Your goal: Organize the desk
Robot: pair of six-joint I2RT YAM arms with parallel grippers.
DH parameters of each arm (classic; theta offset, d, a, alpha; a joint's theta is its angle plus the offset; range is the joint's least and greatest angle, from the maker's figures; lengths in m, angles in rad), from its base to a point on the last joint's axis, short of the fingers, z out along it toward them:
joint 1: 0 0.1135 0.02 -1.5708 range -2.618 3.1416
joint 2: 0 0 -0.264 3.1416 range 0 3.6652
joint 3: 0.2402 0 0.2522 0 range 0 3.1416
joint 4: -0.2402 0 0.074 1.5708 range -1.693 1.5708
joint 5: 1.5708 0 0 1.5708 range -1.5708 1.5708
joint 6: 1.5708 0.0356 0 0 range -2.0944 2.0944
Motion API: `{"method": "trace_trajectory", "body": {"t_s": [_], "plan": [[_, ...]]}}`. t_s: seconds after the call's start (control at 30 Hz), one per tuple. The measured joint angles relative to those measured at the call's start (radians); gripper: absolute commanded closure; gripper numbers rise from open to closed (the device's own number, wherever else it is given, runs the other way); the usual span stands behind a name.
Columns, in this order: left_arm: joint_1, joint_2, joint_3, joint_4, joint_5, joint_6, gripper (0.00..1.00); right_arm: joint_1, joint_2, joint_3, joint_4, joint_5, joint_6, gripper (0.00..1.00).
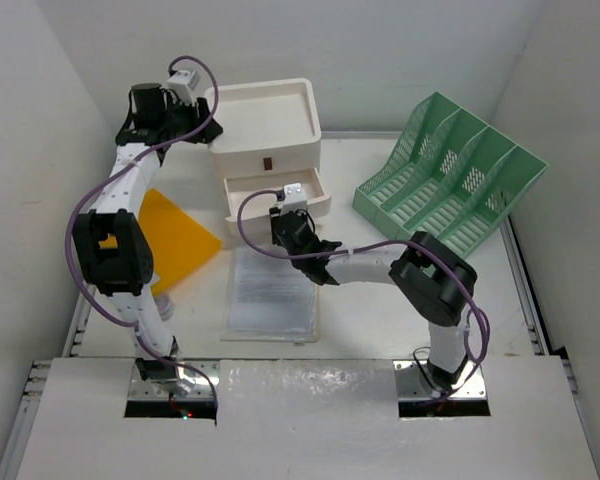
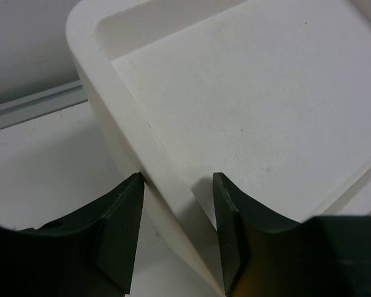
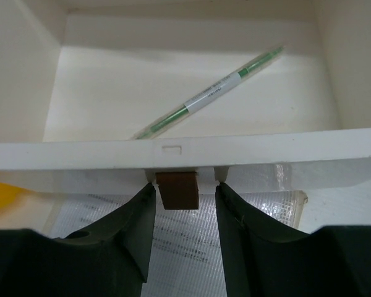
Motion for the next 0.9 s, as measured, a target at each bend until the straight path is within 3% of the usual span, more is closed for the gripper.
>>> {"method": "trace_trajectory", "body": {"t_s": [0.13,0.17,0.2,0.6,0.9], "plan": [[0.0,0.014,0.016,0.002,0.006,-0.006,1.0,0.003,0.041,0.014,0.011,0.04,-0.006,0.79],[0.0,0.015,0.018,0.002,0.008,-0.007,1.0,0.005,0.052,0.016,0.019,0.048,-0.01,0.93],[0.0,0.016,0.018,0.004,0.01,-0.009,1.0,0.008,0.06,0.02,0.027,0.056,-0.018,0.99],[0.002,0.031,0.018,0.055,0.002,-0.06,1.0,0.025,0.129,0.035,0.174,0.163,-0.106,1.0],[0.008,0.045,0.018,0.093,-0.005,-0.077,1.0,0.025,0.156,0.066,0.196,0.117,-0.166,1.0]]}}
